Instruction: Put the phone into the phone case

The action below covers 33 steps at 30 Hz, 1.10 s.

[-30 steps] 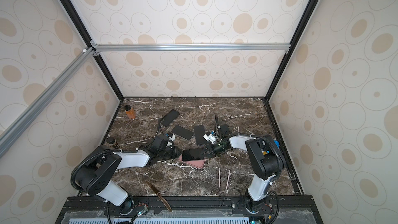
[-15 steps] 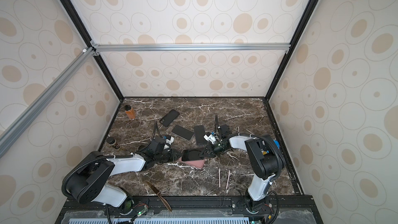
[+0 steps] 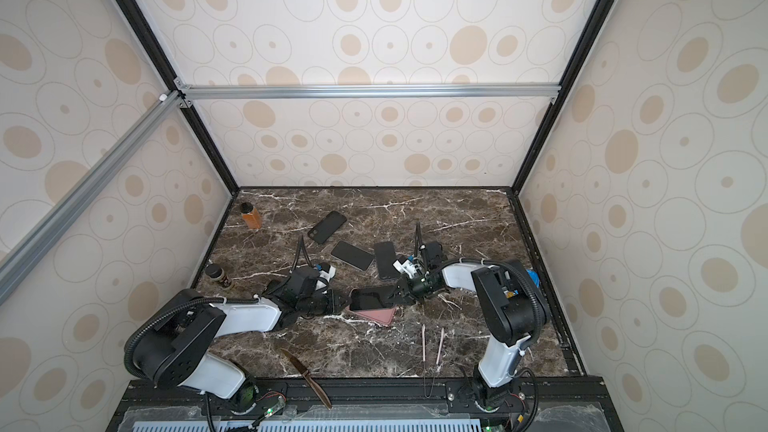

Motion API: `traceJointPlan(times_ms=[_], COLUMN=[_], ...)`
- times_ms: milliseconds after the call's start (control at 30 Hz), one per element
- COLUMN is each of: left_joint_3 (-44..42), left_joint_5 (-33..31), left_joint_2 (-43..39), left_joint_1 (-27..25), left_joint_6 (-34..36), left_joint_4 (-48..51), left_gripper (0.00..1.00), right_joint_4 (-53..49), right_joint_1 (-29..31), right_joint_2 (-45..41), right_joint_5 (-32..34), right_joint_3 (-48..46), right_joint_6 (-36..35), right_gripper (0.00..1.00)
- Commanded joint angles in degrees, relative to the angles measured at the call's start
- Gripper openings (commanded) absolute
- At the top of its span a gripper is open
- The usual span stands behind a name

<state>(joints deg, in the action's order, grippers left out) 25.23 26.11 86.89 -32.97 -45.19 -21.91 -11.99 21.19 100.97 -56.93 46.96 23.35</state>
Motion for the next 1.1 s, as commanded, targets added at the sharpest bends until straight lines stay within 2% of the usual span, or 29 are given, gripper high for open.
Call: traceJointPlan(times_ms=[0, 467, 667, 1067], left_joint_3=[-1.00, -3.06, -3.27, -3.65], left_joint_5=[8.44, 13.42, 13.06, 7.49], left_joint_2=[0.73, 1.21, 1.44, -1.05], left_joint_1=[-0.81, -1.67, -1.76, -1.76], left_joint_6=[-0.30, -3.79, -4.03, -4.67], left_joint_4=[-5.00, -11.92, -12.10, -9.99], left_gripper=[0.26, 0.26, 0.26, 0.28], right_joint_4=[-2.87, -2.71, -4.04, -11.19], right_joint_1=[1.08, 1.25, 1.77, 2.01], right_joint_2=[3.09, 3.49, 3.85, -0.36], right_joint_5=[10.47, 10.12, 11.26, 16.98], right_joint_3=[-1.91, -0.93, -0.10, 2.98], right_joint_6=[1.51, 1.79, 1.44, -1.04], right_gripper=[0.12, 0.16, 0.21, 0.35])
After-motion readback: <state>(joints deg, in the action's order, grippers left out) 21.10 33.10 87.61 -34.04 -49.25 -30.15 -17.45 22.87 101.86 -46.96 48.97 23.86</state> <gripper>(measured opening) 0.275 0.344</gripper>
